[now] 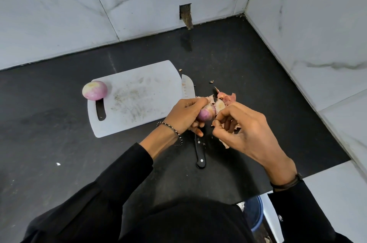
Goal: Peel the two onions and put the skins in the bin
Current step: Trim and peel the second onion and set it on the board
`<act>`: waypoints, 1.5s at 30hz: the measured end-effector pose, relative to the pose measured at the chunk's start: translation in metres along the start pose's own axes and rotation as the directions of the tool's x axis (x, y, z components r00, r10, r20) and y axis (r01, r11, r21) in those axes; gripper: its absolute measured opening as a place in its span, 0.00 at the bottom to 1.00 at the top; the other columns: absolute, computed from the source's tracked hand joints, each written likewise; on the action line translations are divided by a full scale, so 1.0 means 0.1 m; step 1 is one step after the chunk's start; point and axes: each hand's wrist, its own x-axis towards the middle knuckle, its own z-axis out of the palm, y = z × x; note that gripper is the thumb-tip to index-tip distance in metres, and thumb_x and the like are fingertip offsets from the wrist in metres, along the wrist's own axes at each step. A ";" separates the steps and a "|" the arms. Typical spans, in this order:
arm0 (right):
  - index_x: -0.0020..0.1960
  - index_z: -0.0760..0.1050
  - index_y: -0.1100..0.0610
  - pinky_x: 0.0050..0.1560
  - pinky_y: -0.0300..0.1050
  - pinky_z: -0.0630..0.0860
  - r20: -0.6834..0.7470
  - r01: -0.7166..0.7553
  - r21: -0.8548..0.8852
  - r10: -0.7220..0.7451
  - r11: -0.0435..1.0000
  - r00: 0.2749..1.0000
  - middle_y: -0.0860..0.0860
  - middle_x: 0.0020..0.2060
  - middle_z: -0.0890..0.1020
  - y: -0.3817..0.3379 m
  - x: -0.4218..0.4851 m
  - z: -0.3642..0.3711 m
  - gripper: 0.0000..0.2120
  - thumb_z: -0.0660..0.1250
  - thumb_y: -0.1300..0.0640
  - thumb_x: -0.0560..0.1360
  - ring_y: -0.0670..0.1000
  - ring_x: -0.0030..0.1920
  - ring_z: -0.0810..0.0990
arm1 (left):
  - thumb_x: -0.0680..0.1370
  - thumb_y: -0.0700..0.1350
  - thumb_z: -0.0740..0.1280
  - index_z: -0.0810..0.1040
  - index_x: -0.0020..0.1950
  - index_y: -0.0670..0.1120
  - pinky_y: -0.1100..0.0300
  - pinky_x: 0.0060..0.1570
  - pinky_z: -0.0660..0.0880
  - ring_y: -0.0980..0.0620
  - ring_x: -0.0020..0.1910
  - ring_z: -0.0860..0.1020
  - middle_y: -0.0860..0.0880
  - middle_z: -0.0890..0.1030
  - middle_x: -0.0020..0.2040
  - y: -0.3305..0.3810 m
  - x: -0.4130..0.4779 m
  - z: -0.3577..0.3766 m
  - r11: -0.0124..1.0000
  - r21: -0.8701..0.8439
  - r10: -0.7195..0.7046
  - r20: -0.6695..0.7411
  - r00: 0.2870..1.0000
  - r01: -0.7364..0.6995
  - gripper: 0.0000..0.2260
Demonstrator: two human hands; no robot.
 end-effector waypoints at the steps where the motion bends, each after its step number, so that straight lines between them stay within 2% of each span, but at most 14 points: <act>1: 0.45 0.80 0.58 0.38 0.46 0.78 0.000 -0.008 -0.001 0.008 1.000 1.000 0.47 0.41 0.79 0.00 -0.03 0.01 0.03 0.72 0.59 0.73 0.49 0.36 0.78 | 0.81 0.53 0.63 0.80 0.51 0.42 0.60 0.26 0.77 0.55 0.20 0.71 0.42 0.70 0.29 0.00 0.00 0.00 0.999 -0.029 -0.023 0.006 1.000 0.023 0.15; 5: 0.49 0.83 0.57 0.40 0.44 0.79 -0.049 -0.092 -0.013 0.091 0.996 0.995 0.47 0.44 0.81 0.12 -0.16 0.00 0.04 0.75 0.60 0.75 0.48 0.40 0.80 | 0.80 0.55 0.64 0.79 0.57 0.36 0.59 0.28 0.78 0.53 0.21 0.68 0.42 0.74 0.29 0.00 0.04 -0.02 0.992 -0.094 -0.082 0.045 0.996 0.086 0.21; 10: 0.59 0.84 0.60 0.51 0.35 0.77 -0.092 -0.162 -0.131 0.151 0.978 0.984 0.51 0.51 0.84 0.29 -0.23 -0.05 0.10 0.71 0.63 0.78 0.47 0.49 0.83 | 0.80 0.56 0.59 0.75 0.63 0.31 0.60 0.26 0.75 0.53 0.21 0.67 0.44 0.75 0.27 -0.04 0.10 -0.03 0.983 -0.139 -0.094 0.161 0.982 0.117 0.28; 12: 0.58 0.85 0.59 0.50 0.38 0.79 -0.095 -0.183 -0.129 0.171 0.975 0.981 0.50 0.50 0.85 0.29 -0.23 -0.08 0.10 0.73 0.63 0.77 0.45 0.47 0.82 | 0.81 0.56 0.57 0.74 0.63 0.30 0.60 0.26 0.75 0.53 0.21 0.67 0.44 0.74 0.28 -0.06 0.10 -0.03 0.983 -0.145 -0.081 0.190 0.978 0.110 0.29; 16: 0.49 0.84 0.56 0.41 0.41 0.78 -0.139 -0.242 -0.088 0.229 0.966 0.963 0.47 0.42 0.82 0.25 -0.22 -0.11 0.05 0.76 0.62 0.74 0.45 0.40 0.80 | 0.80 0.61 0.59 0.74 0.62 0.31 0.59 0.28 0.75 0.53 0.23 0.67 0.44 0.75 0.28 -0.07 0.09 -0.03 0.982 -0.137 -0.100 0.192 0.976 0.127 0.32; 20: 0.54 0.84 0.55 0.46 0.34 0.77 -0.144 -0.273 -0.100 0.258 0.957 0.955 0.46 0.46 0.81 0.24 -0.18 -0.09 0.06 0.72 0.60 0.77 0.43 0.44 0.79 | 0.80 0.55 0.62 0.76 0.60 0.35 0.59 0.26 0.76 0.52 0.22 0.69 0.43 0.77 0.29 -0.06 0.07 -0.02 0.962 -0.233 -0.105 0.169 0.980 0.143 0.24; 26: 0.53 0.84 0.57 0.46 0.39 0.78 -0.162 -0.305 -0.113 0.285 0.946 0.945 0.47 0.46 0.83 0.24 -0.17 -0.07 0.08 0.69 0.66 0.77 0.44 0.44 0.80 | 0.81 0.51 0.62 0.82 0.52 0.42 0.57 0.32 0.79 0.52 0.27 0.73 0.40 0.79 0.35 -0.06 0.07 -0.03 0.948 -0.293 -0.068 0.189 0.980 0.122 0.15; 29: 0.57 0.82 0.56 0.47 0.45 0.81 -0.154 -0.327 -0.101 0.310 0.940 0.938 0.47 0.46 0.84 0.23 -0.17 -0.08 0.09 0.68 0.64 0.79 0.45 0.45 0.82 | 0.80 0.51 0.62 0.81 0.56 0.40 0.57 0.31 0.79 0.52 0.28 0.74 0.40 0.79 0.37 -0.07 0.08 -0.02 0.947 -0.297 -0.076 0.162 0.984 0.123 0.16; 31: 0.56 0.82 0.56 0.46 0.46 0.82 -0.147 -0.332 -0.092 0.317 0.939 0.937 0.47 0.46 0.84 0.24 -0.18 -0.10 0.08 0.72 0.62 0.78 0.45 0.44 0.83 | 0.80 0.52 0.63 0.78 0.61 0.37 0.57 0.31 0.79 0.51 0.29 0.75 0.39 0.79 0.38 -0.08 0.09 -0.02 0.938 -0.314 -0.110 0.137 0.985 0.148 0.20; 34: 0.51 0.83 0.55 0.46 0.41 0.81 -0.166 -0.325 -0.056 0.312 0.944 0.935 0.47 0.46 0.82 0.20 -0.17 -0.12 0.07 0.74 0.64 0.76 0.45 0.44 0.81 | 0.80 0.52 0.64 0.75 0.64 0.34 0.56 0.31 0.78 0.52 0.28 0.75 0.37 0.78 0.42 -0.06 0.06 0.00 0.940 -0.307 -0.111 0.131 0.985 0.146 0.23; 37: 0.54 0.82 0.55 0.46 0.39 0.80 -0.165 -0.294 0.088 0.305 0.952 0.938 0.46 0.47 0.83 0.03 -0.14 -0.14 0.06 0.74 0.60 0.77 0.45 0.47 0.83 | 0.77 0.53 0.67 0.75 0.64 0.33 0.55 0.32 0.78 0.52 0.28 0.75 0.36 0.77 0.46 -0.03 0.03 0.02 0.930 -0.348 -0.073 0.138 0.988 0.117 0.26; 39: 0.56 0.81 0.56 0.45 0.39 0.80 -0.170 -0.252 0.181 0.283 0.951 0.944 0.46 0.47 0.83 -0.10 -0.12 -0.13 0.09 0.75 0.56 0.76 0.47 0.47 0.83 | 0.75 0.53 0.66 0.77 0.61 0.34 0.54 0.33 0.78 0.51 0.30 0.76 0.39 0.78 0.43 -0.01 0.01 0.04 0.923 -0.375 -0.029 0.163 0.986 0.089 0.24; 41: 0.57 0.81 0.56 0.42 0.39 0.80 -0.166 -0.225 0.247 0.270 0.943 0.949 0.48 0.48 0.82 -0.19 -0.09 -0.12 0.15 0.78 0.52 0.73 0.49 0.46 0.83 | 0.80 0.51 0.62 0.82 0.54 0.40 0.54 0.38 0.79 0.51 0.36 0.78 0.43 0.82 0.42 0.00 -0.03 0.04 0.924 -0.380 0.040 0.198 0.979 0.039 0.16; 45: 0.58 0.78 0.55 0.39 0.39 0.79 -0.151 -0.172 0.212 0.206 0.962 0.967 0.47 0.51 0.78 -0.28 -0.06 -0.06 0.24 0.81 0.48 0.68 0.49 0.45 0.80 | 0.82 0.46 0.57 0.81 0.53 0.44 0.55 0.50 0.79 0.50 0.47 0.82 0.47 0.84 0.46 0.04 -0.12 0.05 0.906 -0.422 0.126 0.214 0.969 -0.025 0.13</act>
